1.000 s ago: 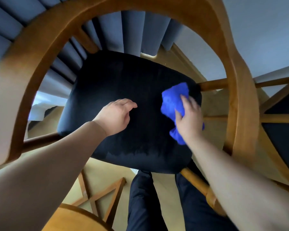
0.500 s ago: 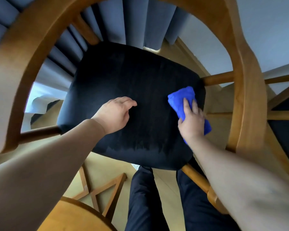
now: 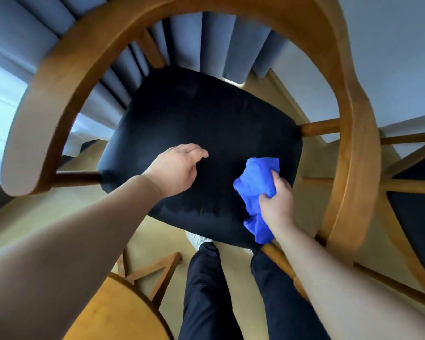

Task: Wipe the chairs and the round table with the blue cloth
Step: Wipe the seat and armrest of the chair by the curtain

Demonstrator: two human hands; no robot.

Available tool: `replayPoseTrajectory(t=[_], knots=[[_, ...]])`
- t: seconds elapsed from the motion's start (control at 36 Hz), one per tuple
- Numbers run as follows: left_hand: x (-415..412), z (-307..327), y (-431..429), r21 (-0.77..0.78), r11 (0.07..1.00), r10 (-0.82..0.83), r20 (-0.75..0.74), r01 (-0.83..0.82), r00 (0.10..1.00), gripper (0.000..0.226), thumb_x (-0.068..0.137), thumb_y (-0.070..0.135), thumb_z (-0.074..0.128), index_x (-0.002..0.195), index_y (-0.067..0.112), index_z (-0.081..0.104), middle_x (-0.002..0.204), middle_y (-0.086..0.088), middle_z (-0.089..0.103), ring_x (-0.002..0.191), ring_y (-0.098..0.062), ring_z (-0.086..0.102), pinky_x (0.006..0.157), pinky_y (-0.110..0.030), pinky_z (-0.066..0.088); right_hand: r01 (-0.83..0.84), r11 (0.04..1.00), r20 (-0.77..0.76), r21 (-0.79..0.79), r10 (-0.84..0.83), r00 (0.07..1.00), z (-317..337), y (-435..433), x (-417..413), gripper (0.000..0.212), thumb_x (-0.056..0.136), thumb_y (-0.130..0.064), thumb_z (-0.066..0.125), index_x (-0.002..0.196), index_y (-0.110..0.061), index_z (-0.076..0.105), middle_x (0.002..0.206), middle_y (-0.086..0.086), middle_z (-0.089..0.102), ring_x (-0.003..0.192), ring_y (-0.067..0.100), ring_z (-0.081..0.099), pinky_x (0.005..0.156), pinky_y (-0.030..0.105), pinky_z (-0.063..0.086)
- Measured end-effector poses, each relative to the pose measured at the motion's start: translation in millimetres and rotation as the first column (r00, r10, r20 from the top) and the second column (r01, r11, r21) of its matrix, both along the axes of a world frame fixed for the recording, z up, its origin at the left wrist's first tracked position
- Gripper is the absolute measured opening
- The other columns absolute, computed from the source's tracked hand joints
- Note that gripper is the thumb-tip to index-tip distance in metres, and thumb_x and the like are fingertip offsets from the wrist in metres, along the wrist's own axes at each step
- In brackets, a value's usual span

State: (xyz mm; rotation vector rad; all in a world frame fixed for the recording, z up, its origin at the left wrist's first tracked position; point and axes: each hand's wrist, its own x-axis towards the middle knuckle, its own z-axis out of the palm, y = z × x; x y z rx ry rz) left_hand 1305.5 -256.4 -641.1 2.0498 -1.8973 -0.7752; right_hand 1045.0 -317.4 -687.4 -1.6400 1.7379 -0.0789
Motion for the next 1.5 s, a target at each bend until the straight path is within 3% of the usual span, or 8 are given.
replayPoseTrajectory(t=[0.22,0.53,0.78,0.92,1.0,1.11,1.28,1.5], knots=[[-8,-7,30,0.030,0.993,0.114,0.062,-0.116,0.992,0.040,0.084,0.001,0.050,0.122,0.011,0.059,0.121,-0.007,0.060,0.109,-0.029,0.056,0.088,-0.034,0.044,-0.007,0.997,-0.122,-0.072,-0.002,0.993,-6,-143,17,0.042,0.083,-0.032,0.049,0.125,-0.032,0.050,0.110,-0.007,0.059,0.102,0.021,0.058,0.095,0.035,0.044],[-50,-3,107,0.083,0.947,0.304,0.096,-0.312,0.948,0.038,0.081,-0.001,0.051,0.117,0.005,0.059,0.111,-0.014,0.063,0.100,-0.035,0.060,0.083,-0.041,0.053,-0.249,0.968,-0.366,0.018,0.238,0.900,-28,-137,31,0.077,0.087,-0.020,0.056,0.152,-0.033,0.015,0.158,0.003,0.012,0.130,0.041,0.036,0.108,0.053,0.032],[-54,15,166,0.062,0.896,0.435,0.087,-0.440,0.896,0.038,0.089,0.005,0.048,0.125,0.016,0.054,0.123,-0.004,0.059,0.106,-0.022,0.059,0.084,-0.030,0.049,-0.411,0.903,-0.253,0.127,0.430,0.867,-19,27,17,0.077,0.087,-0.013,0.056,0.152,-0.030,0.020,0.160,0.002,0.013,0.127,0.038,0.039,0.103,0.040,0.035],[-46,28,203,0.026,0.869,0.490,0.109,-0.495,0.865,0.039,0.090,0.004,0.048,0.127,0.015,0.054,0.124,-0.004,0.059,0.111,-0.022,0.057,0.090,-0.029,0.045,-0.522,0.825,0.032,0.216,0.528,0.849,7,70,48,0.068,0.082,-0.003,0.057,0.144,-0.025,0.040,0.137,0.000,0.044,0.117,0.025,0.052,0.089,0.030,0.043],[-42,32,225,-0.003,0.845,0.531,0.122,-0.534,0.839,0.040,0.088,0.003,0.050,0.125,0.014,0.055,0.122,-0.006,0.060,0.110,-0.023,0.057,0.090,-0.030,0.045,-0.718,0.681,0.128,0.144,0.706,0.696,21,72,97,0.068,0.078,0.001,0.055,0.141,-0.021,0.044,0.132,0.003,0.049,0.115,0.027,0.053,0.091,0.033,0.045],[-39,27,250,-0.043,0.804,0.592,0.134,-0.593,0.795,0.041,0.082,0.001,0.053,0.122,0.011,0.058,0.119,-0.008,0.062,0.106,-0.027,0.058,0.087,-0.037,0.048,-0.976,0.215,-0.127,-0.006,0.968,0.214,20,76,171,0.077,0.081,-0.007,0.056,0.149,-0.030,0.030,0.151,0.003,0.030,0.122,0.032,0.043,0.099,0.041,0.041],[-55,14,270,-0.086,0.756,0.655,0.100,-0.649,0.749,0.042,0.075,-0.004,0.058,0.115,0.006,0.062,0.111,-0.011,0.064,0.096,-0.032,0.061,0.078,-0.034,0.049,-0.903,-0.405,-0.451,0.142,0.786,-0.423,-19,94,201,0.076,0.085,-0.014,0.056,0.148,-0.037,0.021,0.160,0.005,0.011,0.134,0.037,0.027,0.108,0.053,0.027],[-74,11,267,-0.095,0.741,0.671,0.082,-0.665,0.737,0.041,0.076,-0.003,0.057,0.116,0.007,0.061,0.110,-0.011,0.064,0.096,-0.032,0.061,0.078,-0.035,0.050,-0.701,-0.692,-0.424,0.172,0.591,-0.687,-23,74,96,0.065,0.079,-0.010,0.068,0.138,-0.029,0.050,0.156,0.008,0.030,0.135,0.045,0.034,0.107,0.064,0.023]])
